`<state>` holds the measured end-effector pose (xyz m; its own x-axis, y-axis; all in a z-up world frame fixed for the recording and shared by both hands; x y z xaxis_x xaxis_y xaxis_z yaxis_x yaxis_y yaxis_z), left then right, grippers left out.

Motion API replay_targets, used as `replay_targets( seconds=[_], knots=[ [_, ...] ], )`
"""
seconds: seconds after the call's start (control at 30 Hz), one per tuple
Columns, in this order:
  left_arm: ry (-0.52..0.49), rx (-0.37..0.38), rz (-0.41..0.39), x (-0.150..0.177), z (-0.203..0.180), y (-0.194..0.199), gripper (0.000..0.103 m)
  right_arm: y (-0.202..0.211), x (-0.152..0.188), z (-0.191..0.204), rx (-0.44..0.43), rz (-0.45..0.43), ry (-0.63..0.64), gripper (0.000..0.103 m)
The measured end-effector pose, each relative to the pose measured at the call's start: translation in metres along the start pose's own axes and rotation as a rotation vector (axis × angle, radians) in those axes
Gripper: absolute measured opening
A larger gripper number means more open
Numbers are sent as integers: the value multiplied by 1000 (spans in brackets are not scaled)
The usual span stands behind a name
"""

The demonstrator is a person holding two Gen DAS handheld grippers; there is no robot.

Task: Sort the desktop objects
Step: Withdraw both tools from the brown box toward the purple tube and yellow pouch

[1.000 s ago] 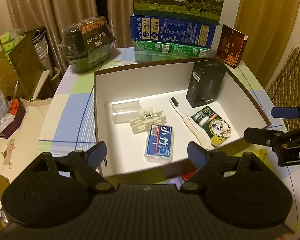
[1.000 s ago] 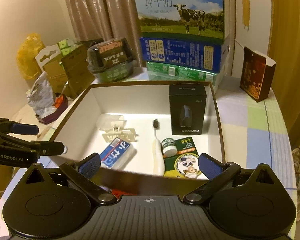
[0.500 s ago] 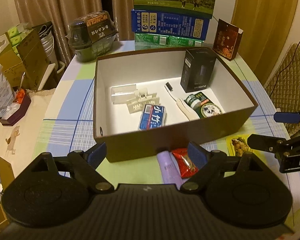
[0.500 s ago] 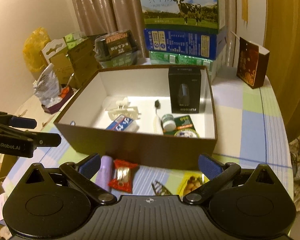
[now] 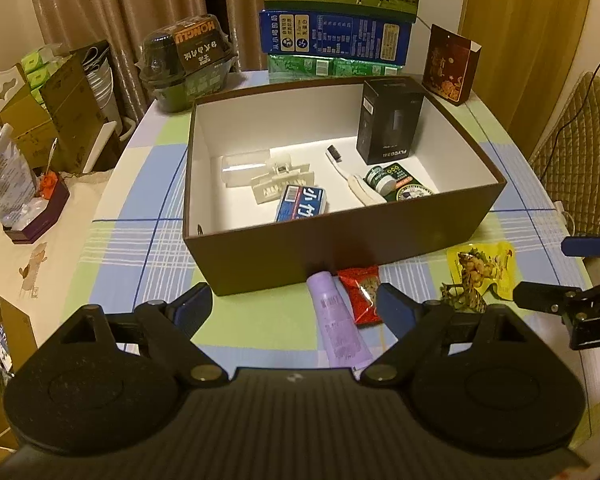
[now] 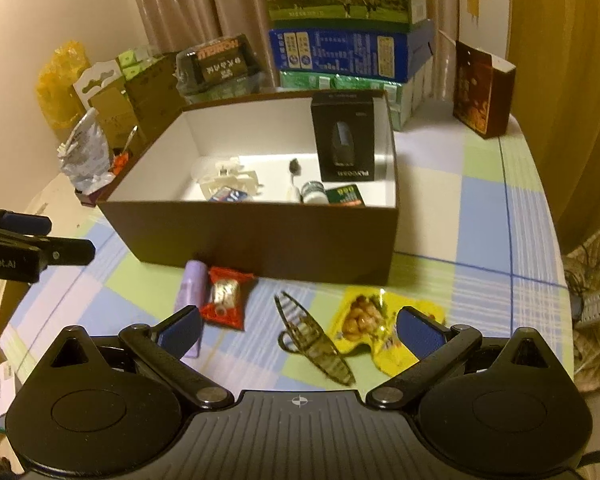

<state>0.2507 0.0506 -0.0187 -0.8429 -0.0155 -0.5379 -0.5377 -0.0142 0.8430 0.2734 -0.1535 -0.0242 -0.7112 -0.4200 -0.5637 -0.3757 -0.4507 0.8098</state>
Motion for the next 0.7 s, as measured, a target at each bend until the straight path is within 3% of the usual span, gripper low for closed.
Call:
replay_targets(
  seconds=[0.43, 0.7],
  knots=[
    [30, -11, 66, 34, 2, -13, 87, -4, 39, -18, 34, 91, -38, 101],
    [32, 13, 111, 49, -7, -26, 87, -11, 50, -23, 40, 92, -43, 101]
  ],
)
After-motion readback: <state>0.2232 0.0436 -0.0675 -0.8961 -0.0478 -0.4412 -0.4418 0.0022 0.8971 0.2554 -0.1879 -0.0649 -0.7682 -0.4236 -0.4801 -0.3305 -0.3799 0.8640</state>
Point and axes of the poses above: each gripper's, at about its wrist camera, not at the fingertips, and y roughly against the way its jaws point, z to its left, x to its underside, the point moved 4 cm from there along -y, roughly the way its jaws point, and after that the axes turned 5 degrees about z, right-handed, at the moved point
